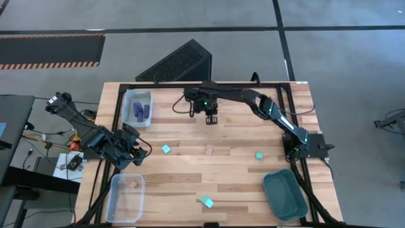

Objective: Sort & place blocks by color
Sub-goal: Put the top brown block into the transparent bin

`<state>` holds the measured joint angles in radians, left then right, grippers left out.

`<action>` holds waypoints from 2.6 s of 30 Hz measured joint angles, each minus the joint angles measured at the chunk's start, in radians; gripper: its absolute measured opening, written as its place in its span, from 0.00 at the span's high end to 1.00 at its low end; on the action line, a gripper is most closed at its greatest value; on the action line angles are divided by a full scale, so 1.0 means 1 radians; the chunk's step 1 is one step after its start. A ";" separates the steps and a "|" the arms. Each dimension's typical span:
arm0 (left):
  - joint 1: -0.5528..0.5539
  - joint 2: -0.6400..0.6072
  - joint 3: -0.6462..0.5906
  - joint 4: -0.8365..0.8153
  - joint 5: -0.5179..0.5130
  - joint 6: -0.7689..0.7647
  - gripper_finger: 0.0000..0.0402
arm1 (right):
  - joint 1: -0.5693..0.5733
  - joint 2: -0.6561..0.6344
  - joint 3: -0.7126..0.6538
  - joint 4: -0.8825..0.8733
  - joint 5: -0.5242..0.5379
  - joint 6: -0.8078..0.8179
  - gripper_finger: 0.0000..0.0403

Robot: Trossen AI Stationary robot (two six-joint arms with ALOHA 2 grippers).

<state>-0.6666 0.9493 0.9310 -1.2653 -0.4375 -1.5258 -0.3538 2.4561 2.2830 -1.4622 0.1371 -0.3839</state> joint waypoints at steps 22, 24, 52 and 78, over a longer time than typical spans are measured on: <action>-0.013 0.050 0.000 0.028 -0.035 -0.117 0.29 | -0.071 0.002 -0.038 0.104 -0.142 -0.006 0.99; -0.013 0.058 0.000 0.028 -0.025 -0.117 0.29 | -0.078 0.002 -0.039 0.115 -0.143 -0.006 1.00; -0.014 0.066 0.000 0.053 -0.067 -0.143 0.29 | -0.018 -0.049 -0.127 -0.001 -0.242 0.100 1.00; -0.014 0.065 0.000 0.057 -0.083 -0.124 0.29 | 0.015 -0.535 -0.807 0.246 -0.236 -0.154 0.58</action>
<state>-0.6804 1.0145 0.9310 -1.2083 -0.5210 -1.6494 -0.3391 1.9208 1.4756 -1.2165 -0.0984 -0.5383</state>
